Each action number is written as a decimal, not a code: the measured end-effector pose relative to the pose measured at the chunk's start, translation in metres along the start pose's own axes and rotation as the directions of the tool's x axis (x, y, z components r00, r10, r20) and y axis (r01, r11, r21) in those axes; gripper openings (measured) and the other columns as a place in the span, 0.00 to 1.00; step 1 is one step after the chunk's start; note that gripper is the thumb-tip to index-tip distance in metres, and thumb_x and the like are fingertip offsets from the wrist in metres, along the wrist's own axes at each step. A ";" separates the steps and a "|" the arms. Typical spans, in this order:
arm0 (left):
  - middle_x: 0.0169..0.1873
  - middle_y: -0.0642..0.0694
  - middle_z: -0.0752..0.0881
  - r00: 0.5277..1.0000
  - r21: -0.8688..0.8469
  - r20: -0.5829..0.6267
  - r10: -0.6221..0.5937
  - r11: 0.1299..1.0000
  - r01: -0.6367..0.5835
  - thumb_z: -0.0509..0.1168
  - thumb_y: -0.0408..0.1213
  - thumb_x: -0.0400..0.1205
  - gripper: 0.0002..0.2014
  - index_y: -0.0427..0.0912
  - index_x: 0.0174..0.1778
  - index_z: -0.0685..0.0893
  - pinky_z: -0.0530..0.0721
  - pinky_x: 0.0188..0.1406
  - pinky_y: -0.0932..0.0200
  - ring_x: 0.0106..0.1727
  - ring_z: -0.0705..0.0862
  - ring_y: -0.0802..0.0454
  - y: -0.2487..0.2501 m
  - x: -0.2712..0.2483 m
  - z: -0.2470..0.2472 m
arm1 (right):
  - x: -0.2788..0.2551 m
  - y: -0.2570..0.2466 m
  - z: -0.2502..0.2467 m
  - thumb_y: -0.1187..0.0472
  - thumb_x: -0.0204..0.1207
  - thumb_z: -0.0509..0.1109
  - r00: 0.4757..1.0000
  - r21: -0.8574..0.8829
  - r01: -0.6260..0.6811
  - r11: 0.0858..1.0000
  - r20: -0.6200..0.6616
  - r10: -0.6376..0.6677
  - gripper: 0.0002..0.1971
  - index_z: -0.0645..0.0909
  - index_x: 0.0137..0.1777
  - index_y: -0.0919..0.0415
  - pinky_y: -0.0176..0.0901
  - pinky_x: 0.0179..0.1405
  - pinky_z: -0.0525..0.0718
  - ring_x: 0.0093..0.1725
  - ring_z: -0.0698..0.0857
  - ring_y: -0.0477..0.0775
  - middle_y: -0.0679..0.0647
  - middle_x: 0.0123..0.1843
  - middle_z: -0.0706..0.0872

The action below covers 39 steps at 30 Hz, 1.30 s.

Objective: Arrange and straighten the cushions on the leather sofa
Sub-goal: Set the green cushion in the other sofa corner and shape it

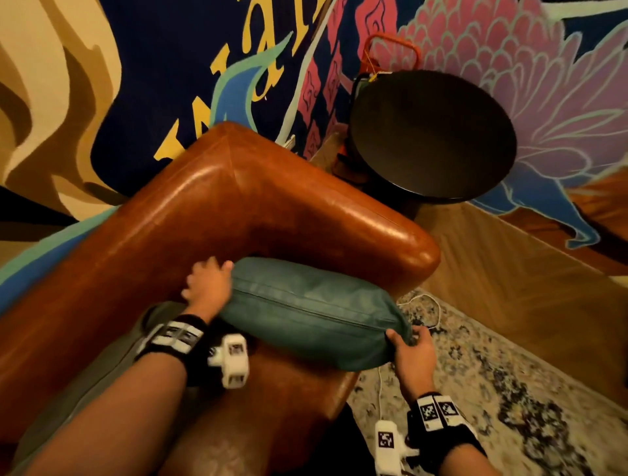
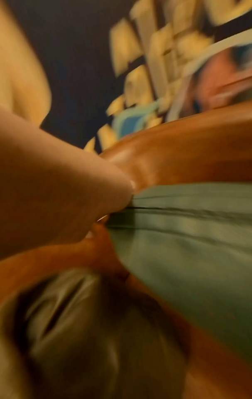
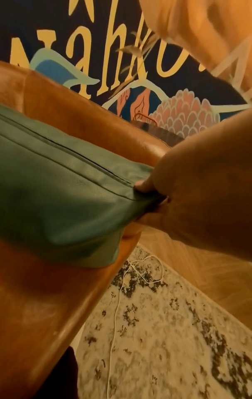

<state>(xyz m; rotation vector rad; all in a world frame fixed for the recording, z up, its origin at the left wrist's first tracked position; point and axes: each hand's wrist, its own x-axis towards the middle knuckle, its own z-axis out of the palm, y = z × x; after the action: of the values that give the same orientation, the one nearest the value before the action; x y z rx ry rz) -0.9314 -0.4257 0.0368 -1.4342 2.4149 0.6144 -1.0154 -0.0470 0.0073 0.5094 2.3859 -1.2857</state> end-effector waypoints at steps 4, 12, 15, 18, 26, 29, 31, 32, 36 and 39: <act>0.43 0.27 0.89 0.986 -0.116 0.165 -0.005 0.993 0.024 0.55 0.64 0.85 0.36 0.30 0.38 0.85 0.82 0.51 0.44 0.50 0.88 0.31 -0.028 0.005 -0.008 | -0.007 -0.003 0.001 0.49 0.83 0.70 0.998 -0.049 0.007 0.999 -0.059 -0.010 0.15 0.81 0.47 0.64 0.60 0.49 0.85 0.46 0.86 0.66 0.61 0.42 0.87; 0.20 0.41 0.76 0.942 -0.311 -0.254 0.220 0.903 -0.295 0.68 0.56 0.82 0.29 0.40 0.22 0.71 0.72 0.33 0.47 0.31 0.82 0.34 0.011 -0.025 -0.039 | -0.012 -0.031 -0.057 0.55 0.84 0.70 0.978 0.027 0.116 0.993 0.173 -0.119 0.11 0.88 0.47 0.61 0.42 0.41 0.84 0.42 0.88 0.49 0.52 0.42 0.91; 0.21 0.40 0.78 0.939 -0.316 -0.263 0.221 0.900 -0.300 0.68 0.58 0.81 0.29 0.39 0.24 0.72 0.74 0.34 0.46 0.33 0.84 0.33 0.021 -0.033 -0.049 | 0.000 -0.021 -0.066 0.59 0.81 0.74 0.980 -0.271 0.009 0.963 0.195 0.046 0.11 0.85 0.42 0.67 0.56 0.42 0.85 0.38 0.82 0.57 0.58 0.37 0.87; 0.27 0.41 0.85 0.926 -0.359 -0.249 0.282 0.861 -0.359 0.69 0.56 0.81 0.23 0.39 0.32 0.79 0.80 0.36 0.47 0.36 0.86 0.37 0.056 -0.071 -0.041 | -0.024 -0.037 -0.019 0.40 0.71 0.79 0.953 -0.579 0.244 0.778 0.293 -0.080 0.43 0.71 0.79 0.67 0.58 0.77 0.75 0.73 0.77 0.63 0.63 0.78 0.76; 0.57 0.47 0.91 0.720 -0.469 -0.030 0.694 0.626 -0.623 0.62 0.49 0.86 0.16 0.46 0.57 0.90 0.78 0.64 0.57 0.62 0.86 0.52 0.091 -0.119 -0.008 | -0.076 -0.114 0.033 0.49 0.85 0.64 0.928 -0.126 0.358 0.925 0.153 -0.339 0.28 0.72 0.81 0.62 0.57 0.77 0.72 0.78 0.75 0.67 0.66 0.78 0.78; 0.69 0.34 0.83 0.954 -0.362 0.101 0.284 0.903 -0.230 0.59 0.36 0.88 0.17 0.33 0.70 0.82 0.74 0.69 0.54 0.72 0.80 0.39 0.029 -0.051 0.011 | -0.061 -0.112 0.006 0.50 0.87 0.63 0.968 -0.058 0.248 0.967 0.038 -0.246 0.19 0.84 0.63 0.67 0.49 0.53 0.75 0.58 0.85 0.67 0.67 0.56 0.88; 0.55 0.33 0.88 0.975 -0.457 0.185 0.125 0.889 -0.027 0.57 0.32 0.89 0.12 0.33 0.60 0.85 0.82 0.53 0.54 0.57 0.85 0.38 0.000 -0.028 0.027 | -0.067 -0.112 -0.006 0.50 0.86 0.65 0.970 -0.032 0.243 0.969 0.018 -0.243 0.17 0.85 0.50 0.65 0.46 0.44 0.72 0.48 0.83 0.63 0.59 0.43 0.86; 0.45 0.37 0.89 0.971 -0.576 0.207 0.120 0.817 0.022 0.57 0.29 0.88 0.11 0.34 0.53 0.86 0.83 0.40 0.58 0.45 0.85 0.42 -0.002 -0.025 0.035 | -0.070 -0.111 -0.010 0.50 0.86 0.66 0.969 -0.021 0.246 0.969 0.013 -0.246 0.16 0.84 0.45 0.63 0.46 0.39 0.72 0.43 0.83 0.61 0.56 0.39 0.85; 0.29 0.41 0.79 0.921 -0.704 0.354 0.165 0.695 0.147 0.60 0.26 0.86 0.08 0.36 0.47 0.85 0.71 0.13 0.68 0.18 0.74 0.59 0.002 -0.023 0.061 | -0.075 -0.094 -0.012 0.50 0.84 0.68 0.977 0.038 0.212 0.977 0.014 -0.213 0.15 0.83 0.39 0.57 0.44 0.35 0.74 0.37 0.81 0.52 0.53 0.34 0.84; 0.26 0.42 0.72 0.855 -0.562 0.508 0.106 0.793 0.236 0.58 0.30 0.88 0.14 0.42 0.36 0.78 0.61 0.08 0.72 0.09 0.69 0.61 0.007 -0.021 0.066 | -0.074 -0.086 -0.020 0.50 0.84 0.69 0.987 0.082 0.161 0.983 -0.007 -0.161 0.11 0.84 0.42 0.53 0.45 0.41 0.77 0.41 0.84 0.46 0.50 0.39 0.87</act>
<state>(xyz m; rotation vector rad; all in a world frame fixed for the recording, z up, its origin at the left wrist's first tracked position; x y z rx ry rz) -0.9265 -0.3751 -0.0104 -1.3047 1.7832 1.6450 -0.9963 -0.0847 0.1148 0.3449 2.4245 -1.4579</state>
